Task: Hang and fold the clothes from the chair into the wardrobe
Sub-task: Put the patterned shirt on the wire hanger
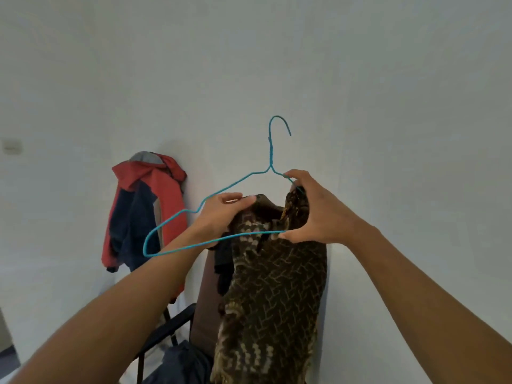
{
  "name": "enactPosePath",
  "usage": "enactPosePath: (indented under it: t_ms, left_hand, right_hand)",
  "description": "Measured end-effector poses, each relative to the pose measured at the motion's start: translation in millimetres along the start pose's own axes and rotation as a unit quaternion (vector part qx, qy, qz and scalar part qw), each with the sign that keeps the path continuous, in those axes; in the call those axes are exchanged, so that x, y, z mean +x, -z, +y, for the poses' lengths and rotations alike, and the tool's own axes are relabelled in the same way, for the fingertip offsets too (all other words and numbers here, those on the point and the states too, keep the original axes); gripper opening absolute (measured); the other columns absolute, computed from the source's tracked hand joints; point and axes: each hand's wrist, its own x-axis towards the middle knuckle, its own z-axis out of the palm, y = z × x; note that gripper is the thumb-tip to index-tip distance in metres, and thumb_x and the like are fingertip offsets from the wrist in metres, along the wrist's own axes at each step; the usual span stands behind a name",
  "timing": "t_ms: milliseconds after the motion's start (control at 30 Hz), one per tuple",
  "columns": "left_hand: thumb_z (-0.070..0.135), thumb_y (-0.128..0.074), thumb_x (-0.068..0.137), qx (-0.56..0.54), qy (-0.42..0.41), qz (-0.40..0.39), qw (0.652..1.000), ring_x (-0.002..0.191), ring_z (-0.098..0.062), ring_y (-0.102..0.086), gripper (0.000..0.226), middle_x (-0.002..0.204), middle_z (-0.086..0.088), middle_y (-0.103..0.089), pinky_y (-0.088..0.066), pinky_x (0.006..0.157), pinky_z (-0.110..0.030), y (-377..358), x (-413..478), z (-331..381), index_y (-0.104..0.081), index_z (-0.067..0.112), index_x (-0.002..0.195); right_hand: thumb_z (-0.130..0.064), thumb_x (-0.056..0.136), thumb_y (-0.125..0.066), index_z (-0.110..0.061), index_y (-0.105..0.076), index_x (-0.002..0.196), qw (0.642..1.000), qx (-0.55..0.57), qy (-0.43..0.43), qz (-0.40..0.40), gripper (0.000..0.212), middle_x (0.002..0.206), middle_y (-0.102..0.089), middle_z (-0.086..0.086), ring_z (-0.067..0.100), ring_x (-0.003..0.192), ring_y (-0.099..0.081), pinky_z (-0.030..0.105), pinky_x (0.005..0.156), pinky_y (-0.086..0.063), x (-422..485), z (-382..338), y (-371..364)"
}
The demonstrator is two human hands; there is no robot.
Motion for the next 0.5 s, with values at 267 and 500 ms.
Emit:
enactPosePath:
  t_ms: [267, 500]
  left_hand:
    - [0.017, -0.082, 0.075, 0.255, -0.149, 0.135, 0.946, 0.061, -0.009, -0.055, 0.019, 0.064, 0.004, -0.062, -0.039, 0.052, -0.010, 33.1, -8.1, 30.6, -0.066, 0.014, 0.066]
    - [0.026, -0.078, 0.073, 0.282, -0.103, 0.014, 0.954, 0.076, -0.020, -0.065, 0.016, 0.086, -0.007, -0.072, -0.053, 0.067, -0.032, 37.4, -10.9, 43.5, -0.066, 0.016, 0.076]
  right_hand:
    - [-0.043, 0.057, -0.090, -0.044, -0.023, 0.142, 0.994, -0.088, 0.053, 0.039, 0.109, 0.130, -0.034, -0.024, 0.007, 0.117, -0.049, 0.036, 0.095, -0.051, -2.7, -19.7, 40.6]
    - [-0.043, 0.056, -0.089, -0.041, -0.024, 0.142, 0.989, -0.088, 0.098, 0.065, 0.107, 0.129, -0.039, -0.018, 0.009, 0.111, -0.051, 0.037, 0.086, -0.055, 7.5, -38.0, 42.2]
